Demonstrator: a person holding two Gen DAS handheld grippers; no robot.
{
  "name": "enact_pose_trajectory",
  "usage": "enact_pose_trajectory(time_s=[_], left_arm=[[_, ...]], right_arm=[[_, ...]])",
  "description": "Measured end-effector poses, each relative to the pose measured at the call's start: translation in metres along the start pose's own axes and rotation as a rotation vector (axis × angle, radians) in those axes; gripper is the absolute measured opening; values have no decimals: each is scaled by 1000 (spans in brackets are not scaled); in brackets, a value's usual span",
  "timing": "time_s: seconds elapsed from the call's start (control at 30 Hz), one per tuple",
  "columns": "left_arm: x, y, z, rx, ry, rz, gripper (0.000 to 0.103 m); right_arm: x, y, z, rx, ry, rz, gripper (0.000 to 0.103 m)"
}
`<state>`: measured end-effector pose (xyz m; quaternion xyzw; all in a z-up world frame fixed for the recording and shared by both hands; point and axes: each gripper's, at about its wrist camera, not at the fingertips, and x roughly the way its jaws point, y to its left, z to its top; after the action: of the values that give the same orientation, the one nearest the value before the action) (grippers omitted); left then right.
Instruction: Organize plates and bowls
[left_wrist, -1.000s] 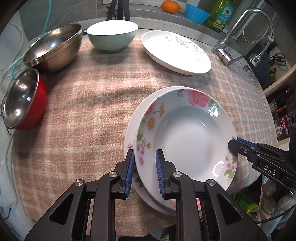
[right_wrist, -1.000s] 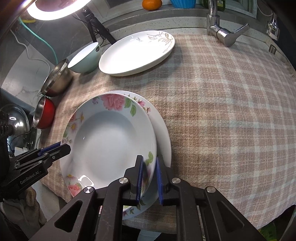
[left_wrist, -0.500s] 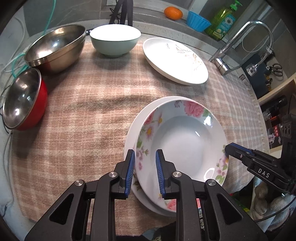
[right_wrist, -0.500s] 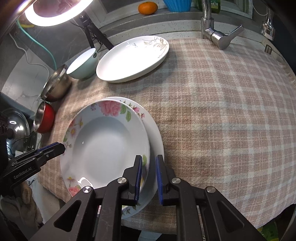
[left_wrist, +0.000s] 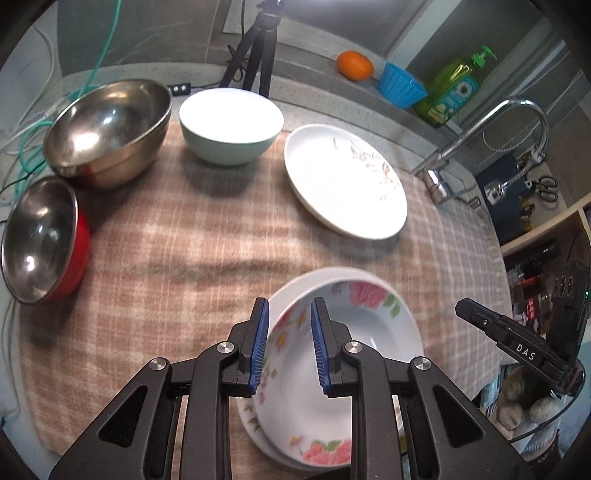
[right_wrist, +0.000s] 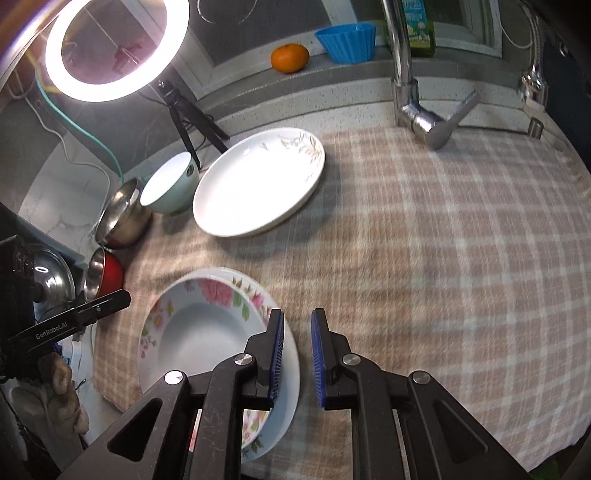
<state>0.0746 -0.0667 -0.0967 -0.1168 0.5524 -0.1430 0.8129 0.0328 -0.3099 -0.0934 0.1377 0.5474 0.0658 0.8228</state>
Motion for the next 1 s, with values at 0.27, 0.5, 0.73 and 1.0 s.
enact_pose_trajectory(time_s=[0.27, 0.5, 0.73, 1.0], left_arm=[[13, 2, 34, -63, -35, -5, 20], [37, 4, 56, -97, -24, 10, 20], [60, -5, 72, -96, -18, 51, 20], [79, -3, 80, -106, -1, 73, 23]], right_arm=[[10, -18, 49, -17, -32, 19, 20], [34, -19, 85, -82, -29, -5, 21], [60, -18, 108, -111, 0, -3, 21], [88, -24, 129, -109, 33, 0, 21]])
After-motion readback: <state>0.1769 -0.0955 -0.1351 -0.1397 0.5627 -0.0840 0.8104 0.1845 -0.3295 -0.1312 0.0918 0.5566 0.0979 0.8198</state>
